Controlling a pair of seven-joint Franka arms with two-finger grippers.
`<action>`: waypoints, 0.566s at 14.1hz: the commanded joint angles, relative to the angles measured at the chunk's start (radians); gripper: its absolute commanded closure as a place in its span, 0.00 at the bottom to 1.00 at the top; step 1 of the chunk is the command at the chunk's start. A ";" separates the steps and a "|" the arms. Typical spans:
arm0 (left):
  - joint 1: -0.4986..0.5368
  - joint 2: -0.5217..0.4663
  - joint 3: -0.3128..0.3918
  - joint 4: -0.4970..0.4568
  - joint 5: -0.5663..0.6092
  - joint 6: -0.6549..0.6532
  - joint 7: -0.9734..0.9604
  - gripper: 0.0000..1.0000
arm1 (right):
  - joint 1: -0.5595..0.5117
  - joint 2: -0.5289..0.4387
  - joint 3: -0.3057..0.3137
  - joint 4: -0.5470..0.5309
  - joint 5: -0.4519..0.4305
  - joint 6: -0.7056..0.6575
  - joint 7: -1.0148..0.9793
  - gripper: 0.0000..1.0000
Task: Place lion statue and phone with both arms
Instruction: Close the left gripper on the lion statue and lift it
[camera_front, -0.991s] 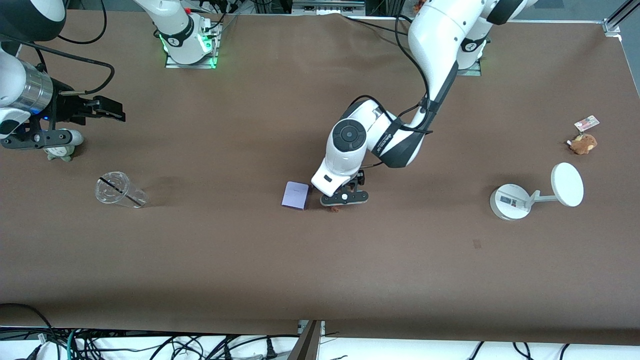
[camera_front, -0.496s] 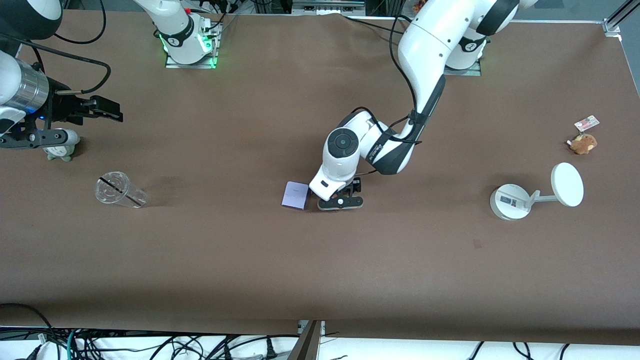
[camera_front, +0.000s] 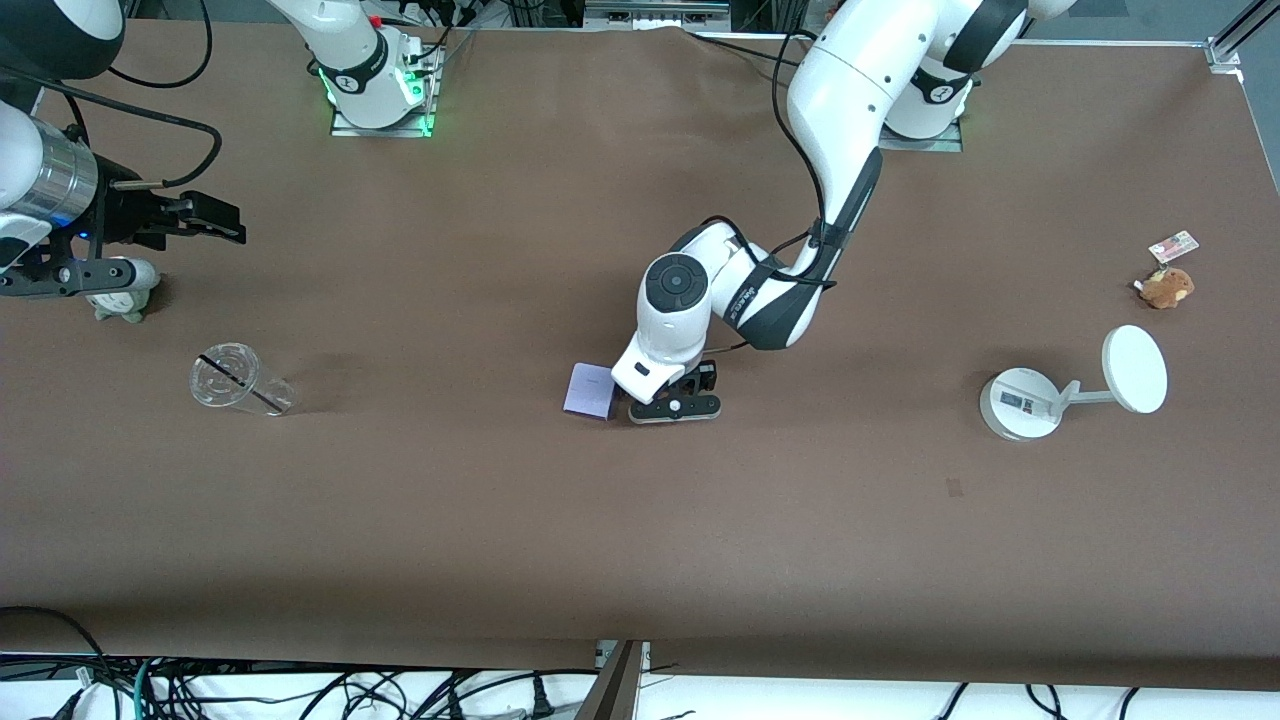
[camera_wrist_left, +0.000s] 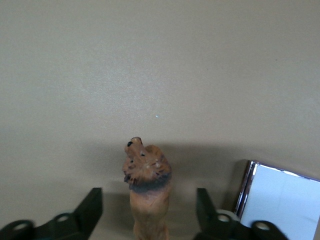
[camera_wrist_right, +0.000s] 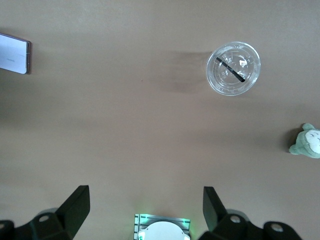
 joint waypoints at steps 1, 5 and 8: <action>-0.022 0.036 0.016 0.046 0.025 -0.004 -0.053 0.55 | 0.002 -0.002 -0.002 0.013 -0.004 -0.013 0.008 0.00; -0.019 0.022 0.022 0.045 0.054 -0.013 -0.048 1.00 | 0.002 -0.002 -0.002 0.013 -0.004 -0.013 0.008 0.00; 0.051 -0.044 0.024 0.034 0.053 -0.042 0.048 1.00 | 0.001 -0.002 -0.002 0.013 -0.004 -0.013 0.007 0.00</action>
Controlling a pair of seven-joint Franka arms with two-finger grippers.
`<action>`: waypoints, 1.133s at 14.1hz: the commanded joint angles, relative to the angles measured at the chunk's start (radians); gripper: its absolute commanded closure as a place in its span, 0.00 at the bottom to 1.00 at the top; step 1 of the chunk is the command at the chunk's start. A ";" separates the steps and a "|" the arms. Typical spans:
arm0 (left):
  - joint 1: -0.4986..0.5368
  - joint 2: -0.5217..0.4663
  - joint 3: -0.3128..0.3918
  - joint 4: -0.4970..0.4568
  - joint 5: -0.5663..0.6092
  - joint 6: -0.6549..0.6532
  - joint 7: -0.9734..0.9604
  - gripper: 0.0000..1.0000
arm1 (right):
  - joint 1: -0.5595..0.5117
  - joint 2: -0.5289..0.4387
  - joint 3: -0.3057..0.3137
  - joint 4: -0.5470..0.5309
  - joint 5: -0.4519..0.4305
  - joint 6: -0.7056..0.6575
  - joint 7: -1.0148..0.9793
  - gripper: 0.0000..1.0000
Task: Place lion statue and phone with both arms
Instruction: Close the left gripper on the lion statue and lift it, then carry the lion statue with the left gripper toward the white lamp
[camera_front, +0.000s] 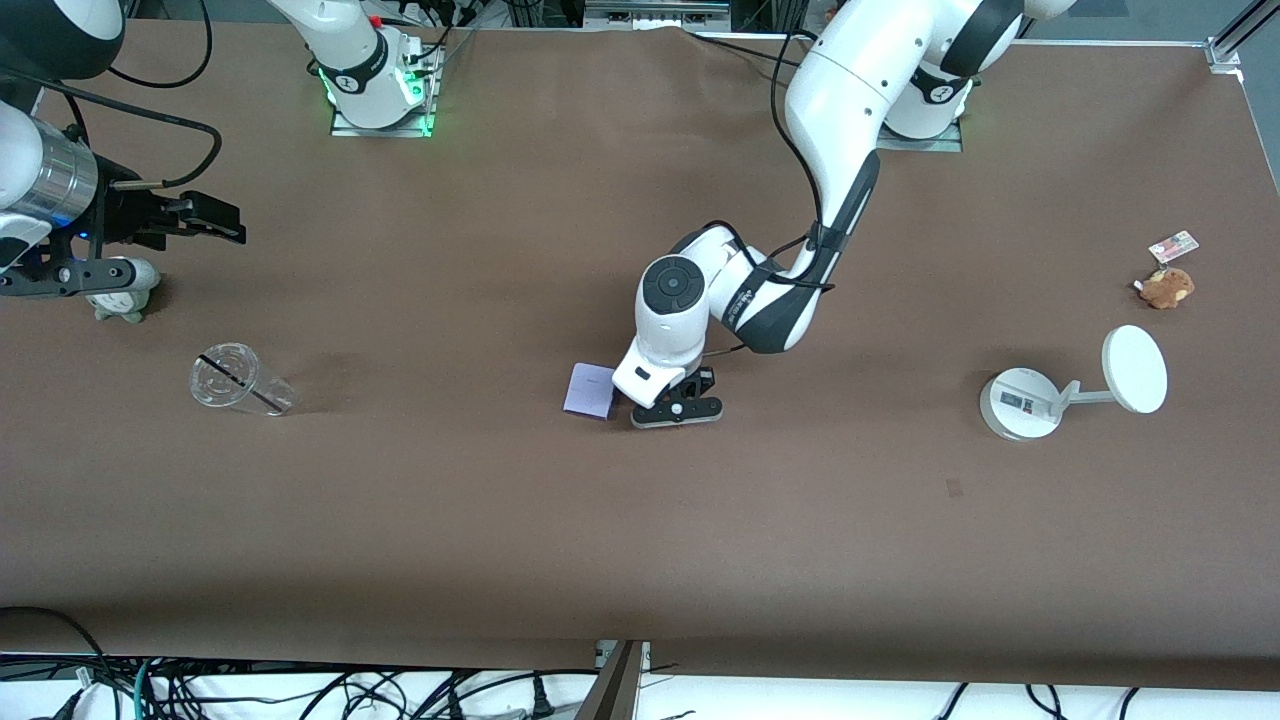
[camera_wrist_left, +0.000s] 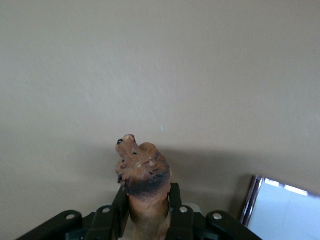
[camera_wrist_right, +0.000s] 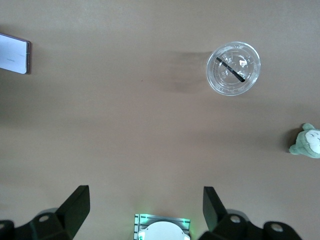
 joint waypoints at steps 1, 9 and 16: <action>0.073 -0.071 -0.002 -0.002 0.019 -0.087 0.117 1.00 | 0.002 -0.002 -0.002 0.013 -0.004 -0.015 0.007 0.00; 0.398 -0.300 -0.100 -0.297 0.011 -0.152 0.412 1.00 | 0.001 -0.002 -0.002 0.013 -0.004 -0.013 0.007 0.00; 0.577 -0.435 -0.125 -0.643 0.014 0.081 0.631 1.00 | 0.049 0.002 0.010 0.013 -0.003 0.025 0.158 0.00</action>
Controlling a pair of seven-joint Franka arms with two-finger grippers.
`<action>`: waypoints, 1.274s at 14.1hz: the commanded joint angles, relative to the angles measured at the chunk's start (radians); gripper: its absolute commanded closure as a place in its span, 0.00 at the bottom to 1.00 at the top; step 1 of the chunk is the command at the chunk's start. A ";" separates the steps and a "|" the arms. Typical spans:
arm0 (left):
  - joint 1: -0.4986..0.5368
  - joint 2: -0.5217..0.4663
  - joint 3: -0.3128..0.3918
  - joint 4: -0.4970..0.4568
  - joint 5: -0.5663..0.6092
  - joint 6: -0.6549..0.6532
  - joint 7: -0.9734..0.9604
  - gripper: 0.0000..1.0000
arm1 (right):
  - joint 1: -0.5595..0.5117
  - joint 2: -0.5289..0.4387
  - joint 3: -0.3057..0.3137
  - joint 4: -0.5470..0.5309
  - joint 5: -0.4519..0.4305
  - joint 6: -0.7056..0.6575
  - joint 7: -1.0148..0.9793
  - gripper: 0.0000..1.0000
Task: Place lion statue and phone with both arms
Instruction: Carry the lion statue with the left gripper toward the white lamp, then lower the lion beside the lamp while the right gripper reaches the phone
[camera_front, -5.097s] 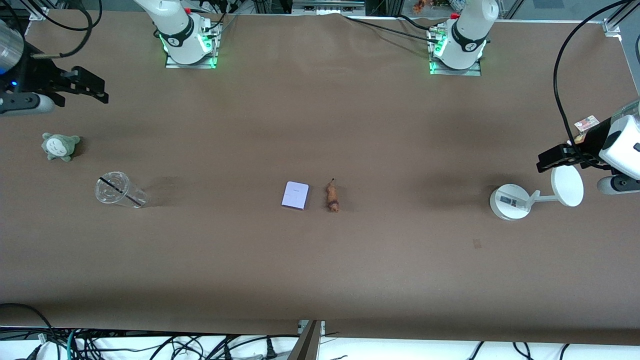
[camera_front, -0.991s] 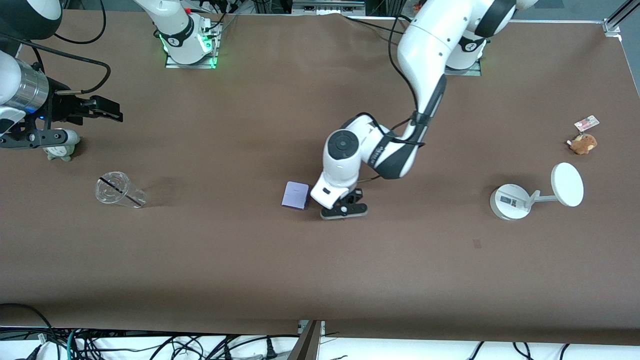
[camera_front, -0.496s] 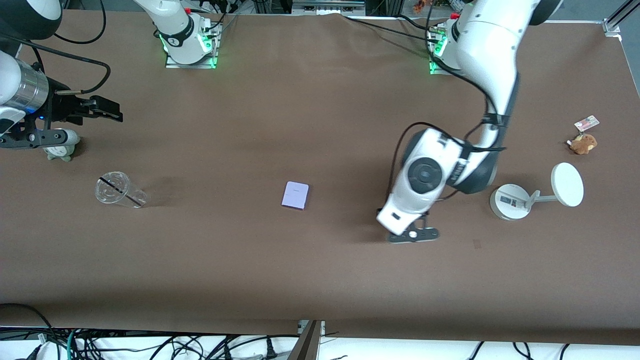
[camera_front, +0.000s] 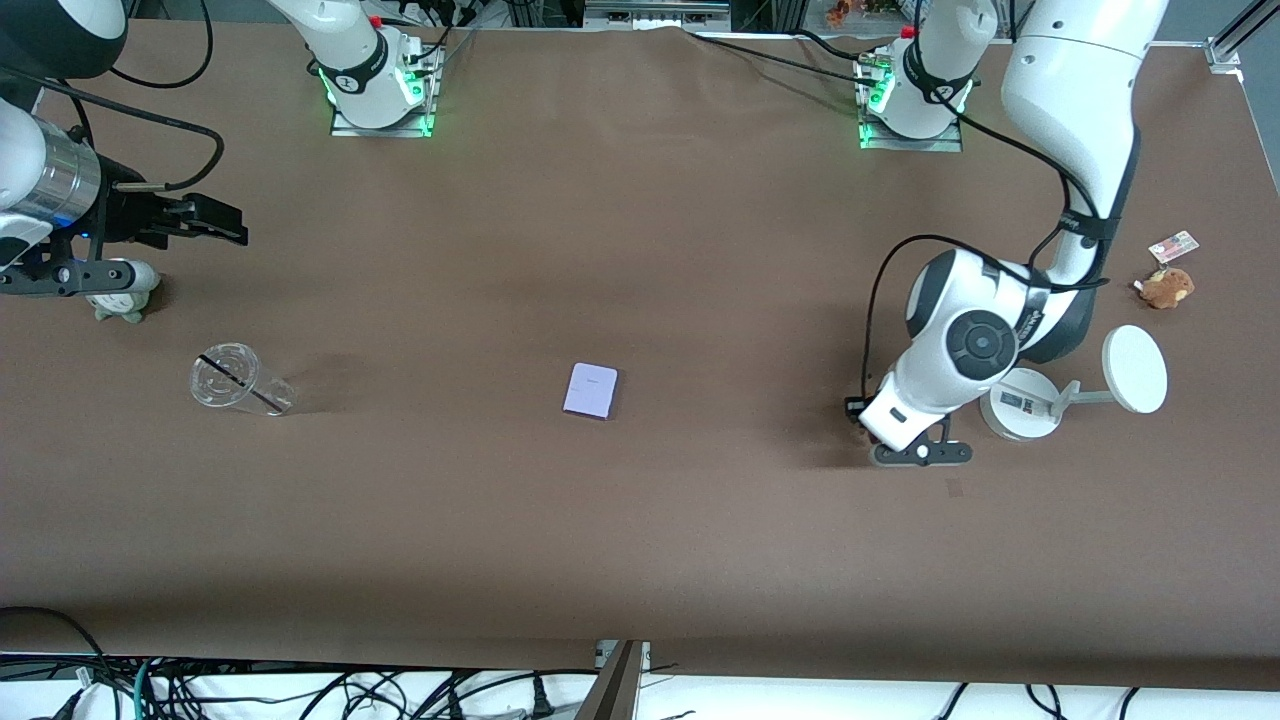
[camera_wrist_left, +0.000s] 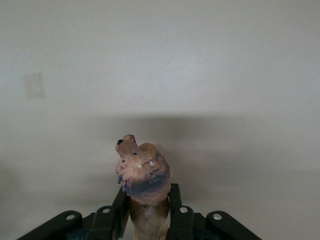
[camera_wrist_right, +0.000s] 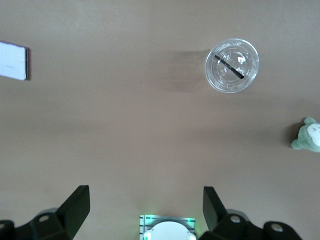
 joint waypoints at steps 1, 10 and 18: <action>0.059 -0.083 -0.019 -0.120 0.017 0.043 0.075 1.00 | 0.079 0.013 0.003 0.013 -0.003 0.035 0.129 0.00; 0.171 -0.079 -0.015 -0.186 0.029 0.135 0.165 1.00 | 0.323 0.209 0.003 0.015 0.000 0.371 0.568 0.00; 0.200 -0.048 -0.012 -0.198 0.097 0.204 0.154 1.00 | 0.466 0.557 0.002 0.283 0.005 0.549 0.760 0.00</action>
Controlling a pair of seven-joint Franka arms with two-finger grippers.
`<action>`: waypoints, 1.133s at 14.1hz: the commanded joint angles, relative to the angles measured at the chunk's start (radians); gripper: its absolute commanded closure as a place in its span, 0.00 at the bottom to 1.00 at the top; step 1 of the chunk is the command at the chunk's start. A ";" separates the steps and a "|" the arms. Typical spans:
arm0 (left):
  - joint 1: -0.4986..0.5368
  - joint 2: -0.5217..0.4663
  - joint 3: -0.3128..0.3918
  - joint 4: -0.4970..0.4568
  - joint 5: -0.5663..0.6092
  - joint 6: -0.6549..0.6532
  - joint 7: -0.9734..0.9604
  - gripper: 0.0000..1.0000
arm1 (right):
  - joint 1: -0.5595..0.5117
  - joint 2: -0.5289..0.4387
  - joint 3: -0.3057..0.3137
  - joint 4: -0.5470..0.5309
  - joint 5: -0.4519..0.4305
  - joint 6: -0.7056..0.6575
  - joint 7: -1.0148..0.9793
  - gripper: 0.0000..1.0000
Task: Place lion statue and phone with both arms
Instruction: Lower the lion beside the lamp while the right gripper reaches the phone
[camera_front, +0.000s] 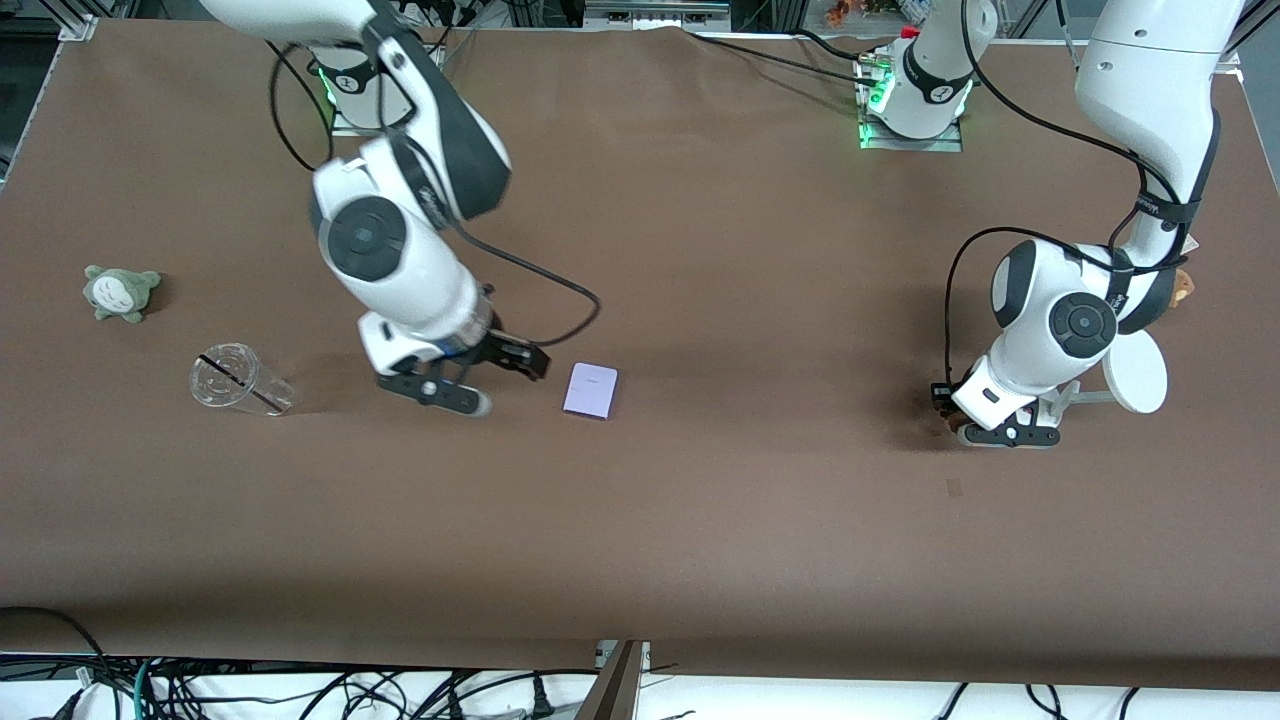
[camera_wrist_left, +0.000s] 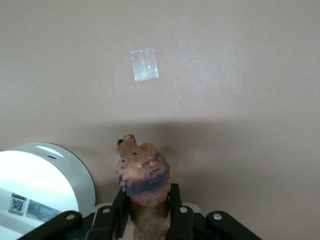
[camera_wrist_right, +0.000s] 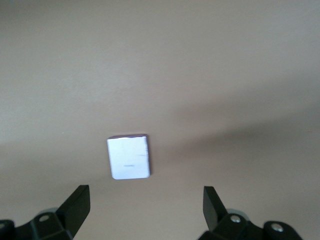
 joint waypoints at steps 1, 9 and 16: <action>0.011 0.011 -0.011 -0.014 0.025 0.043 -0.003 1.00 | 0.021 0.108 -0.008 0.098 0.001 0.053 0.036 0.00; 0.010 0.014 -0.015 0.021 0.023 0.045 -0.023 0.00 | 0.054 0.269 -0.011 0.097 -0.002 0.238 0.041 0.00; -0.009 -0.001 -0.066 0.346 0.005 -0.437 -0.027 0.00 | 0.081 0.347 -0.011 0.100 -0.060 0.281 0.021 0.00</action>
